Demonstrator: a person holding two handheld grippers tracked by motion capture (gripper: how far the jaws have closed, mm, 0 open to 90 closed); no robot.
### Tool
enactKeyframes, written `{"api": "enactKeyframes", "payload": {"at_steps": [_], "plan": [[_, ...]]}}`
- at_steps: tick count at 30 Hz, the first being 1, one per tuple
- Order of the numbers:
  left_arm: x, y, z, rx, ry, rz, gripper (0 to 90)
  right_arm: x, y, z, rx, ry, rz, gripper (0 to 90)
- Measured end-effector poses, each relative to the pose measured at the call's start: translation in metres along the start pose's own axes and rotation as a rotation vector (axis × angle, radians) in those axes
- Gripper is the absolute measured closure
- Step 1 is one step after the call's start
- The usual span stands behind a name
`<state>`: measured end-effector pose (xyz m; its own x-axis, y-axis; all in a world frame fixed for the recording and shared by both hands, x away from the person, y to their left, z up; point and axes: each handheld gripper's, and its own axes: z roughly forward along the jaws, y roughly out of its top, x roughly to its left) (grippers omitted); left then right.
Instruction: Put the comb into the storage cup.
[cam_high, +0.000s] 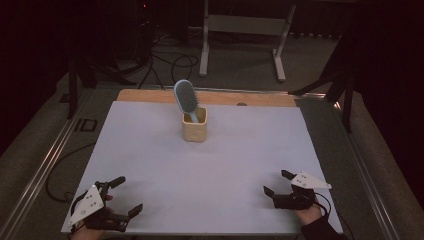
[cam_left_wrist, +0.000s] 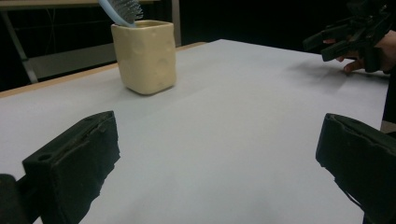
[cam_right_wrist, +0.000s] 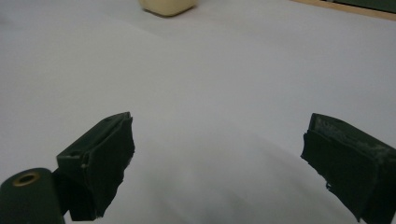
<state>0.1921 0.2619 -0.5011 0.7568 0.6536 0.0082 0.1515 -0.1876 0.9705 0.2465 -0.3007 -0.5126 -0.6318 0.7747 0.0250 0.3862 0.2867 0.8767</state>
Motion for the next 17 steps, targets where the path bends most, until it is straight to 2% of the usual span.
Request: {"api": "enactKeyframes", "payload": {"at_steps": [17], "plan": [[-0.0004, 0.0000, -0.0006, 0.001, 0.004, 0.000, 0.0, 0.0029, 0.0021, 0.0003, -0.001, 0.002, -0.011, 8.5]]}}
